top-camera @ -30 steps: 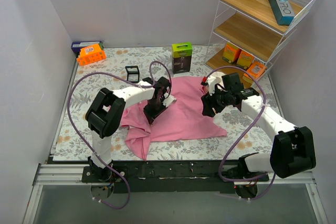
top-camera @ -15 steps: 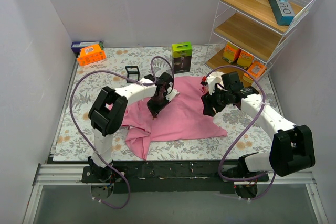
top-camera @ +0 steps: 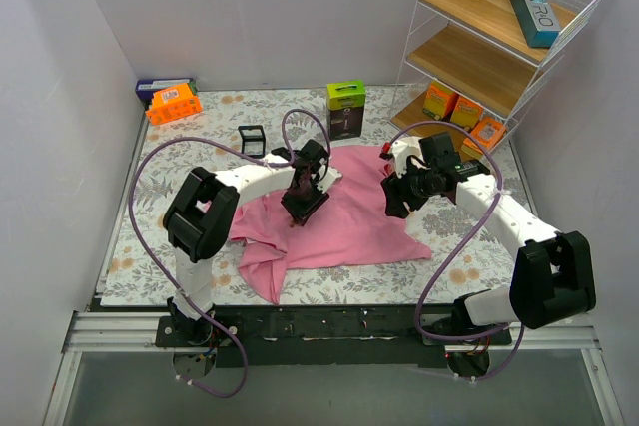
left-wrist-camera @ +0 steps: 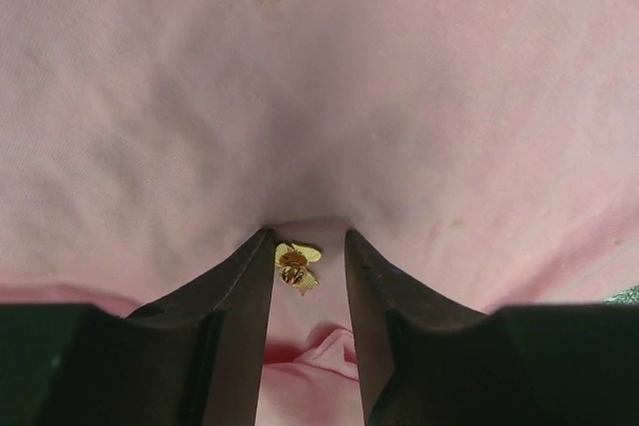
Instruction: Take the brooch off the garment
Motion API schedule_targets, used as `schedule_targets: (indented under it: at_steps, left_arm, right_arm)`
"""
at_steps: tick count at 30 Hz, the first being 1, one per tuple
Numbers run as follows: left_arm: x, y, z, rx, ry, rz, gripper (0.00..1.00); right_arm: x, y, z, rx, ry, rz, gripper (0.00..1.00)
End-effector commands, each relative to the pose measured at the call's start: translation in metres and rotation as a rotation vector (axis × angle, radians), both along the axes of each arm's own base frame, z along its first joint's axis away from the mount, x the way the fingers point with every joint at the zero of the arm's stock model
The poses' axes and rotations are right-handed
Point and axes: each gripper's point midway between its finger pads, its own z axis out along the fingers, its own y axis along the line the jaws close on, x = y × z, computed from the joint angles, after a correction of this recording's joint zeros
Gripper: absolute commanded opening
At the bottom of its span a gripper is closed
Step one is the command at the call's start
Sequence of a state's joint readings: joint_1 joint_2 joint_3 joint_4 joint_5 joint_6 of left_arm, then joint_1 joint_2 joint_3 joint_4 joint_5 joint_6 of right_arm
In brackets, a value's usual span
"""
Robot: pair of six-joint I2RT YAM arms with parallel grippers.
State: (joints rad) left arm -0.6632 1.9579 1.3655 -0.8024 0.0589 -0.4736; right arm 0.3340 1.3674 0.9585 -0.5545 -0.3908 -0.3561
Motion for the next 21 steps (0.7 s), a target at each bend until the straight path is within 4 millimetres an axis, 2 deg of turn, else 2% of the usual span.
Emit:
schedule_targets:
  at_steps: [1,3,8,10,13,17,19,21]
  left_arm:
    - [0.009,-0.017,-0.001,-0.083,-0.017,-0.021,0.38]
    - [0.01,-0.021,0.018,-0.122,-0.026,-0.028,0.4]
    - [0.027,-0.032,0.073,-0.243,-0.112,-0.009,0.46]
    - [0.034,-0.027,0.096,-0.278,-0.163,0.015,0.48]
    - [0.036,-0.017,0.108,-0.268,-0.203,0.032,0.52]
    - [0.021,0.005,0.089,-0.176,-0.153,0.081,0.49]
    - [0.01,0.015,0.073,-0.127,-0.103,0.113,0.39]
    - [0.003,0.022,0.063,-0.095,-0.078,0.122,0.37]
  right_arm:
    - [0.011,0.002,0.015,0.007,-0.053,0.01,0.67]
    - [0.012,0.002,0.016,0.006,-0.061,0.013,0.67]
    - [0.017,0.002,0.018,0.0,-0.083,0.017,0.67]
    - [0.018,0.003,0.02,0.005,-0.09,0.024,0.67]
    - [0.02,0.004,0.021,0.014,-0.1,0.029,0.67]
    - [0.021,0.006,0.024,0.023,-0.119,0.032,0.67]
    - [0.021,0.006,0.028,0.029,-0.133,0.033,0.67]
    - [0.018,0.005,0.029,0.029,-0.135,0.033,0.67]
